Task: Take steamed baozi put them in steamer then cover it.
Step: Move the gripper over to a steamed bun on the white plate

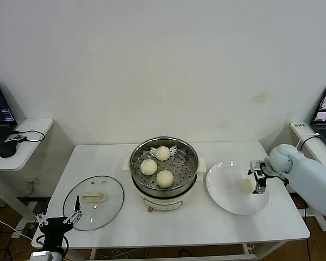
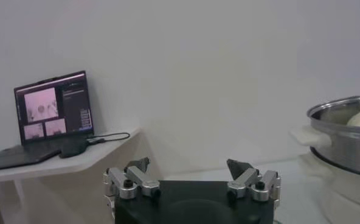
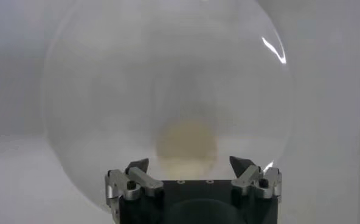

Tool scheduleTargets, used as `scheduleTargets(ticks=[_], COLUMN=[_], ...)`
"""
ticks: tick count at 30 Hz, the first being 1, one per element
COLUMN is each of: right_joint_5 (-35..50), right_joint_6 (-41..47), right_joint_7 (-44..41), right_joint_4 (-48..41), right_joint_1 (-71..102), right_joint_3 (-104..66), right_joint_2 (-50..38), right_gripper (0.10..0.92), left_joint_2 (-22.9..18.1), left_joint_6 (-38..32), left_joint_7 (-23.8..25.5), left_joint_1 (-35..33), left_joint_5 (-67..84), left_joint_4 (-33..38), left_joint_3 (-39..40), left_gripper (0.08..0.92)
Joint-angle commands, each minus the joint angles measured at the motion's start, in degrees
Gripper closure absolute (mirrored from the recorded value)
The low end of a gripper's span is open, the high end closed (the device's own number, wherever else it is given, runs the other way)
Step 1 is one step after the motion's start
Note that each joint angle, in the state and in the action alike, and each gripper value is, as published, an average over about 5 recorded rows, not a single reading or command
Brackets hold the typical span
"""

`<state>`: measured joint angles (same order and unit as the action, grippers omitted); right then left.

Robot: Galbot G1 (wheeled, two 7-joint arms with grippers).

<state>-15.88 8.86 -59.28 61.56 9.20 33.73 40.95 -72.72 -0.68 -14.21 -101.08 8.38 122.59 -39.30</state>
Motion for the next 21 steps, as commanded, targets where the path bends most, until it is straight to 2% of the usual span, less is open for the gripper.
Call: scheduleTargets(ticks=[1, 13, 21], right_joint_5=[-0.8, -0.6, 5.1], right_joint_6=[0.3, 0.7, 5.2], right_joint_7=[0.2, -0.6, -2.1], right_joint_4=[-3.1, -2.6, 6.9], right_joint_1=[0.5, -1.0, -8.9], right_joint_3=[-0.1, 0.3, 7.6], right_joint_2=[2.5, 2.1, -3.6], right_gripper=[0.205, 0.393, 0.423], left_joint_2=[0.1, 0.0, -0.1], left_joint_6=[0.0, -0.1, -0.1], left_joint_7=[0.0, -0.2, -0.3], left_joint_1=[0.1, -0.2, 0.0], left_joint_5=[0.2, 0.3, 0.3], left_joint_4=[-0.2, 0.0, -0.2], left_joint_3=[0.0, -0.1, -0.1], left_gripper=[0.177, 0.177, 0.177])
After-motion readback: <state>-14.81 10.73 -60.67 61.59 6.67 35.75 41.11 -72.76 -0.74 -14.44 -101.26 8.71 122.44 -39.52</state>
